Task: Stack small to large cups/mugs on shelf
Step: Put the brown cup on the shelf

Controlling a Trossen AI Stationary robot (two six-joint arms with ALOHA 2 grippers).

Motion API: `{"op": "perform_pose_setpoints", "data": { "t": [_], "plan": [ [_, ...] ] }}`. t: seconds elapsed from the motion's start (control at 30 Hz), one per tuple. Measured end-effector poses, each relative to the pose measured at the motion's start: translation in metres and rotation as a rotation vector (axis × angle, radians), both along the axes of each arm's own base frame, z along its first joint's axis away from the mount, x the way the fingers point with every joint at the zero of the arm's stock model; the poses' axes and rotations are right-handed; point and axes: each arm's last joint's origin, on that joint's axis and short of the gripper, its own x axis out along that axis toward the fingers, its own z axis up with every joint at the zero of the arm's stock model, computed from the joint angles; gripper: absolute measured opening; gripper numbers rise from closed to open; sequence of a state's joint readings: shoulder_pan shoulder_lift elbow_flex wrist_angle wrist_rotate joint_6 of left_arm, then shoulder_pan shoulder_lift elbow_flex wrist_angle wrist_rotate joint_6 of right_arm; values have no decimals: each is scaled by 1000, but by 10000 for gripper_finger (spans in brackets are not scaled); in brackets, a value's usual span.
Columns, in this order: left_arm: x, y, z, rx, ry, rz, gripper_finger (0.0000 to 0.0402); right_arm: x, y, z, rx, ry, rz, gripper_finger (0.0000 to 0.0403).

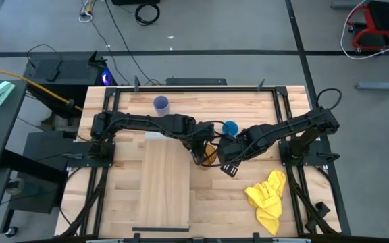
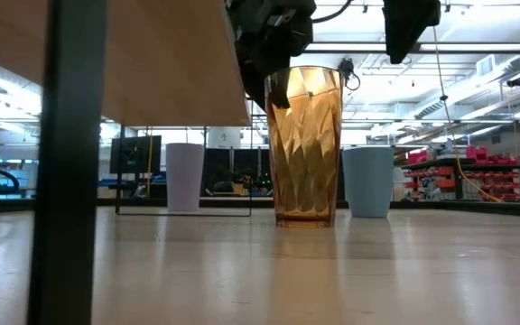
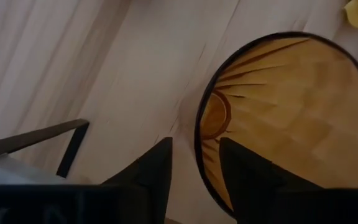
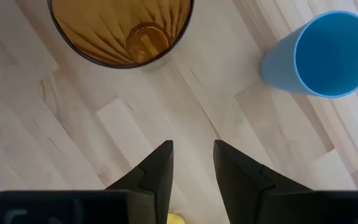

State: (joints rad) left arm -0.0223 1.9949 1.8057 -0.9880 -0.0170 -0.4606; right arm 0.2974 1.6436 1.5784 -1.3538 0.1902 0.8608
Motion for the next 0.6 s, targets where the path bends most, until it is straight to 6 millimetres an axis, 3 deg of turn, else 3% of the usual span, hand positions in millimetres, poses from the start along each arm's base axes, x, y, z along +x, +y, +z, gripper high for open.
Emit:
{"op": "perform_pose_setpoints", "data": {
  "t": [0.43,0.6],
  "plan": [
    [3,0,2,-10,-38,-1,17,0,0,0,-11,-4,-2,122],
    [6,-1,23,-23,-89,-7,23,-3,-1,1,-19,14,-3,122]
  ]
}}
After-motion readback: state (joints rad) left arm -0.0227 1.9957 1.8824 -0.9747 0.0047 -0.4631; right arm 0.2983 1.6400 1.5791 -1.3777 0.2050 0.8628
